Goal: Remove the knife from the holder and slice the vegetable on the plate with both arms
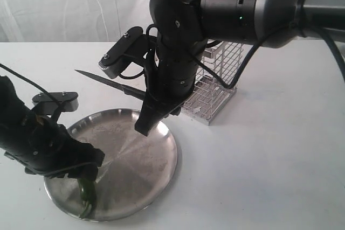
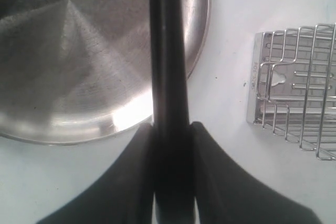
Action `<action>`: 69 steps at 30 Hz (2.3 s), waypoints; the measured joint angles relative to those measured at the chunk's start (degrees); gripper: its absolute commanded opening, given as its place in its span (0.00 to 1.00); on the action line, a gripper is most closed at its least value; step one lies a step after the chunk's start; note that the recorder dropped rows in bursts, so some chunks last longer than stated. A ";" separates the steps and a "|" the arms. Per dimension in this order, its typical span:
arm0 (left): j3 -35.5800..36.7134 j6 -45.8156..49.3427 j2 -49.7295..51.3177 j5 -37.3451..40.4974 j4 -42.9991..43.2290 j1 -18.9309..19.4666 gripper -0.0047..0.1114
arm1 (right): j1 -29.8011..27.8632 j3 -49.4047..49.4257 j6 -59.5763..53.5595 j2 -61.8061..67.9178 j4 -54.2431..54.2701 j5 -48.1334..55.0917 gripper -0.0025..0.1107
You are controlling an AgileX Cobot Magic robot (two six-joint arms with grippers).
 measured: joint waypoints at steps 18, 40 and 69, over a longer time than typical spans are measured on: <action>-2.25 -5.66 7.83 -0.74 4.15 -0.58 0.60 | 0.00 0.00 -0.43 0.00 0.00 -0.95 0.02; -13.90 4.49 10.20 11.30 15.21 -0.58 0.27 | 0.00 0.12 0.52 -1.12 0.00 1.34 0.02; -5.89 6.90 2.39 6.84 11.79 -0.58 0.61 | 0.00 11.10 3.28 -4.38 6.33 0.07 0.02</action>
